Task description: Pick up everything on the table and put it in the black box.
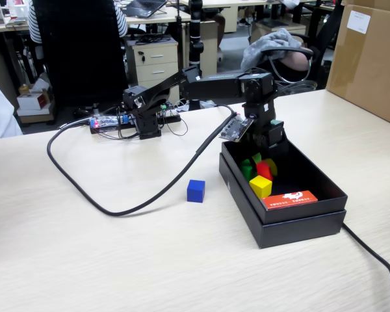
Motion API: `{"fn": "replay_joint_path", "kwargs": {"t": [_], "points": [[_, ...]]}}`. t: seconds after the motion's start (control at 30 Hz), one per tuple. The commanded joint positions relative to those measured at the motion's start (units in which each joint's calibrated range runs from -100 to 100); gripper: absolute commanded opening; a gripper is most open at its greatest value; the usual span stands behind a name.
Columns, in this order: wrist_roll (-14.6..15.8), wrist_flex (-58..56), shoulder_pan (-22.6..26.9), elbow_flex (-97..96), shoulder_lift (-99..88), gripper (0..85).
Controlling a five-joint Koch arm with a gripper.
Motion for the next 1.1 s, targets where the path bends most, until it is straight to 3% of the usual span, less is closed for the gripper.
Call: {"fn": "replay_joint_path", "kwargs": {"t": [0.0, 0.3, 0.4, 0.63, 0.9, 1.07], "points": [[-0.05, -1.42, 0.39, 3.75, -2.19, 36.3], [0.49, -1.51, -0.39, -5.23, -29.15, 43.2], [0.93, -1.33, -1.56, -15.56, -42.58, 47.7], [2.44, 2.38, -7.47, -47.29, -69.77, 48.1], [2.98, 9.03, -11.92, -69.41, -80.10, 48.7], [3.13, 12.75, -12.70, -70.68, -78.38, 48.5]]}}
